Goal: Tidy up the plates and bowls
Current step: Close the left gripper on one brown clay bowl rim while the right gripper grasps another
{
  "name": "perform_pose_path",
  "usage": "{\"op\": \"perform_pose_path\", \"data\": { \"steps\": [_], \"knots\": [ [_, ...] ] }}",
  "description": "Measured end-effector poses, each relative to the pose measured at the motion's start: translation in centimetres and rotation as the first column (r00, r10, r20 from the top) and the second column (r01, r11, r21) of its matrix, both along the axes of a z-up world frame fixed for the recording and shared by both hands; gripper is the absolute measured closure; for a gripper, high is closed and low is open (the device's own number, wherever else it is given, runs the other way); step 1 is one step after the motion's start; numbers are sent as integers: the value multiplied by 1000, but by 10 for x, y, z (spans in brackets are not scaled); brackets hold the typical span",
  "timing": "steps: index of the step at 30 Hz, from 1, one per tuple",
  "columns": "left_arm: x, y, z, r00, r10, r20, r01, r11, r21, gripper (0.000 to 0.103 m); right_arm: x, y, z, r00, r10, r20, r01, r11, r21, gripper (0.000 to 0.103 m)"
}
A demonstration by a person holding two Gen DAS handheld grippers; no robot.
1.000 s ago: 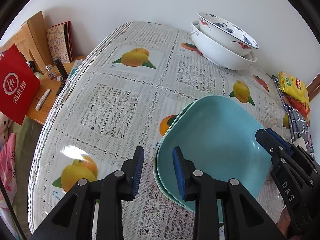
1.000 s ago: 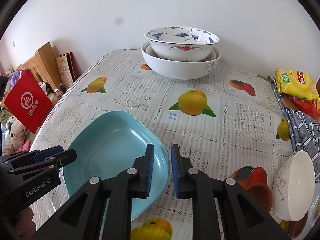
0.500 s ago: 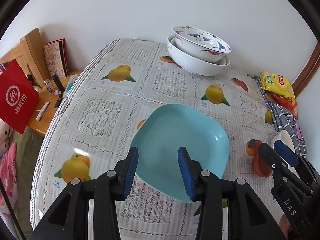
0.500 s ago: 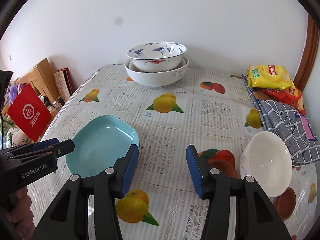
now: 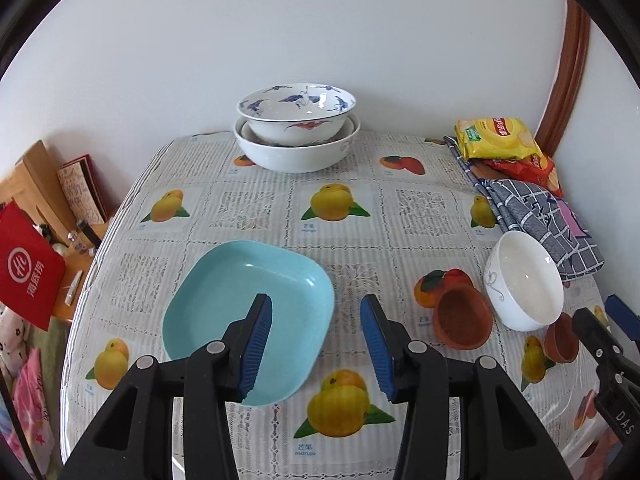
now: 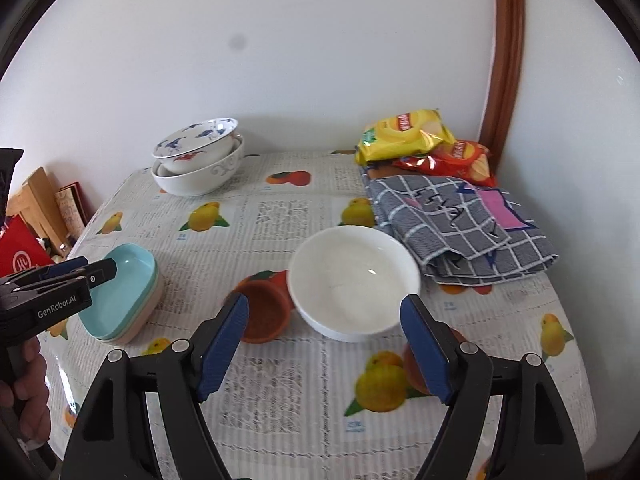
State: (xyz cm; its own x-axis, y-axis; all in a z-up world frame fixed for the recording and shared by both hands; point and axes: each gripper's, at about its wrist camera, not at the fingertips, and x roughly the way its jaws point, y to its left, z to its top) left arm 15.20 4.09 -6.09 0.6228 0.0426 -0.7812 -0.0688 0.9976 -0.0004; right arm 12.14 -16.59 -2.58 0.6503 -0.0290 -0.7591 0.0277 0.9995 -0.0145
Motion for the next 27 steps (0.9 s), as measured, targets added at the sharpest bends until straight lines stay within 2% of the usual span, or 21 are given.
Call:
{"op": "perform_pose_path", "data": {
  "steps": [4, 9, 12, 15, 18, 27],
  "knots": [
    [7, -24, -8, 1000, -15, -16, 15, 1000, 5, 58, -17, -37, -3, 998, -60, 5, 60, 998, -9, 25],
    [11, -46, -24, 999, -29, -43, 28, 999, -25, 58, -32, -75, -18, 993, -112, -43, 111, 994, -20, 25],
    [15, -58, -38, 996, -29, -86, 28, 1000, -15, 58, -38, -93, -29, 989, -130, -70, 130, 991, -7, 25],
    [18, -67, -51, 992, -51, -117, 47, 998, -41, 58, -42, -109, -43, 982, -157, -101, 158, 987, 5, 25],
    [23, -75, -61, 989, -56, -136, 52, 998, -31, 58, -43, -120, -57, 978, -168, -127, 171, 985, 13, 25],
    [43, -83, -76, 984, -56, -171, 44, 997, -70, 58, -31, -138, -78, 971, -182, -157, 191, 980, 48, 25]
  ]
}}
